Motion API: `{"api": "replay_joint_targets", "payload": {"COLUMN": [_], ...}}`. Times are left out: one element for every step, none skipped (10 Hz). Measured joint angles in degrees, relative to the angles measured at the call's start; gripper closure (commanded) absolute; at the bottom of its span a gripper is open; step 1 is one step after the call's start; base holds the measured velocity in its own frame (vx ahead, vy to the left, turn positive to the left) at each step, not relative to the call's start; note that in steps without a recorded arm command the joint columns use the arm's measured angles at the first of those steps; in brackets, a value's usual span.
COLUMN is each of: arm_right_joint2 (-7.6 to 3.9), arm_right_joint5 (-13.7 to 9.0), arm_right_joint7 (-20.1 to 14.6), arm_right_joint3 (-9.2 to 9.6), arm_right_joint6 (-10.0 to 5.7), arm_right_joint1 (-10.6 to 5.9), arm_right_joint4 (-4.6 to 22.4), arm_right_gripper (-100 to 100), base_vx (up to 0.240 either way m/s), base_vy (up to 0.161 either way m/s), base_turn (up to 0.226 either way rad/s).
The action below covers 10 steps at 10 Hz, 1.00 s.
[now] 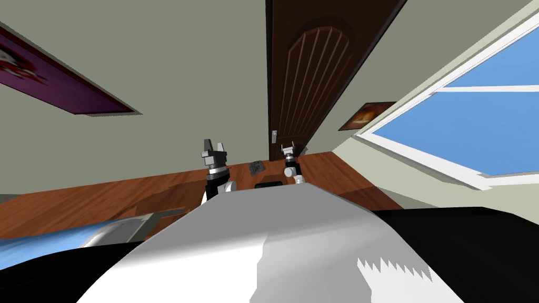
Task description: Pull the door open
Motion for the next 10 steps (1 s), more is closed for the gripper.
{"api": "replay_joint_targets", "payload": {"arm_right_joint2": [-0.24,-0.29,-0.47,-0.6,-0.69,-0.94,-1.4,-1.62,-1.66,-1.79], "arm_right_joint5": [-1.36,-2.68,-3.9,-5.28,-6.66,-7.96,-9.12,-10.34,-11.56,-12.7], "arm_right_joint7": [-0.54,-1.05,-1.75,-2.28,-2.66,-3.14,-4.06,-4.92,-5.41,-5.85], "arm_right_joint3": [0.45,0.91,1.54,1.91,2.22,2.64,3.25,3.72,4.21,4.71], "arm_right_joint6": [0.01,-0.08,-0.51,-0.58,-0.43,-0.41,-0.91,-1.34,-1.51,-1.66], "arm_right_joint1": [-0.3,-0.97,-1.7,-2.2,-2.62,-2.79,-3.42,-4.24,-4.65,-4.87], "arm_right_joint4": [0.65,1.73,3.19,3.99,4.62,5.11,6.51,7.94,8.78,9.41], "arm_right_gripper": [-100,-100,-100,-100,-100,-100,-100,-100,-100,-100], "base_vx": [0.11,0.101,0.116,0.114,0.11,0.093,0.091,0.099,0.099,0.089], "base_vy": [0.014,0.012,0.008,0.011,-0.007,-0.008,-0.01,0.001,0.006,-0.007], "base_turn": [0.068,0.071,0.062,0.072,0.071,0.052,0.051,0.063,0.078,0.031]}}
